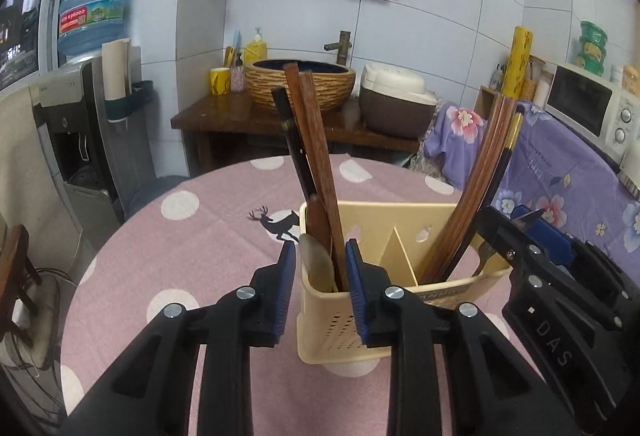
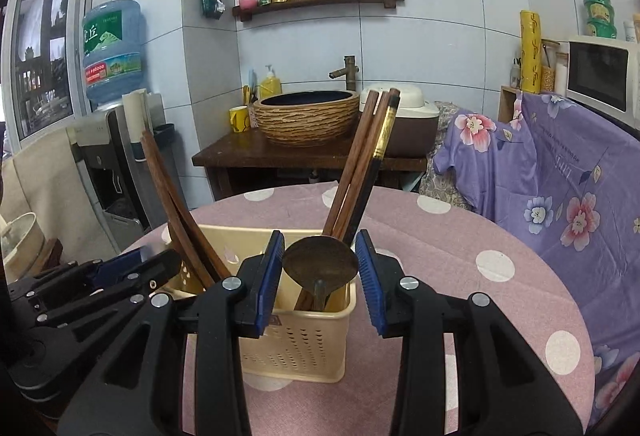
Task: Organize utensils
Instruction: 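Open both tools to release the spoons and pull back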
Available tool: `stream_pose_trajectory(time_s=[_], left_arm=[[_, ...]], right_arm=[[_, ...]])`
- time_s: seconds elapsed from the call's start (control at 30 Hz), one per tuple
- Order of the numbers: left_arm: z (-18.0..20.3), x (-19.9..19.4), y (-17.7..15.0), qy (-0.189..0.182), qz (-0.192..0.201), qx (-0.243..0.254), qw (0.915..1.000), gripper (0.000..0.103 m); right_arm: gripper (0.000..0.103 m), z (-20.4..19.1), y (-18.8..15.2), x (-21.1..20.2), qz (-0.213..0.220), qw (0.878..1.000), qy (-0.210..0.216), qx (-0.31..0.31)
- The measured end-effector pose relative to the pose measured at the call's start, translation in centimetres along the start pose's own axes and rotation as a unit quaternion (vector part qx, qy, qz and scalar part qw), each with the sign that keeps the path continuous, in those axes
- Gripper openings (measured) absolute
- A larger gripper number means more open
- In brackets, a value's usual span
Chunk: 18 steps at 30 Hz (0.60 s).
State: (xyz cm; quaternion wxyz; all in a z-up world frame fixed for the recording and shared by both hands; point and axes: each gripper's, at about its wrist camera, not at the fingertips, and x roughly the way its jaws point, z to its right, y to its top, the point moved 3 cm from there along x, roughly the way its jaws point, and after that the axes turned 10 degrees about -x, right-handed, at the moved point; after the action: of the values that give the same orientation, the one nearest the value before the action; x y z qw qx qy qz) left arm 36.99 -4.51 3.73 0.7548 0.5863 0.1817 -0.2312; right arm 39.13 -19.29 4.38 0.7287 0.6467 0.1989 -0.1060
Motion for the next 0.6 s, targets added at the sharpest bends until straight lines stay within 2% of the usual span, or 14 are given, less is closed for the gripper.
stream_pose_trajectory(time_s=[0.13, 0.2, 0.27, 0.4, 0.47, 0.5, 0.6], left_arm=[[-0.2, -0.3, -0.1, -0.005, 0.001, -0.003, 1.0, 0.028], [-0.5, -1.0, -0.2, -0.006, 0.008, -0.004, 0.9999, 0.037], [-0.9, -2.3, -0.4, 0.0, 0.028, -0.005, 0.9996, 0.062], [-2.2, -6.1, -1.9, -0.005, 0.067, -0.004, 0.9977, 0.081], [-2.9, -8.1, -2.9, -0.012, 0.086, -0.001, 0.9963, 0.095], [-3.3, -9.3, -3.7, -0.016, 0.097, -0.003, 0.9951, 0.098], [-4.5, -12.4, -6.3, -0.032, 0.123, -0.005, 0.9919, 0.098]], right_arm=[[0.038, -0.1, -0.5, 0.2, 0.001, 1.0, 0.004, 0.001], [0.045, 0.0, -0.6, -0.1, 0.005, 1.0, 0.007, 0.001], [0.055, 0.3, -0.8, -1.0, 0.015, 1.0, 0.006, 0.008], [0.066, 1.1, -1.5, -3.9, 0.037, 0.999, -0.002, 0.012], [0.074, 1.5, -2.4, -6.1, 0.044, 0.999, -0.005, 0.012], [0.076, 1.5, -3.1, -7.5, 0.047, 0.999, -0.012, 0.01], [0.086, 1.0, -5.5, -11.3, 0.056, 0.998, -0.015, -0.012]])
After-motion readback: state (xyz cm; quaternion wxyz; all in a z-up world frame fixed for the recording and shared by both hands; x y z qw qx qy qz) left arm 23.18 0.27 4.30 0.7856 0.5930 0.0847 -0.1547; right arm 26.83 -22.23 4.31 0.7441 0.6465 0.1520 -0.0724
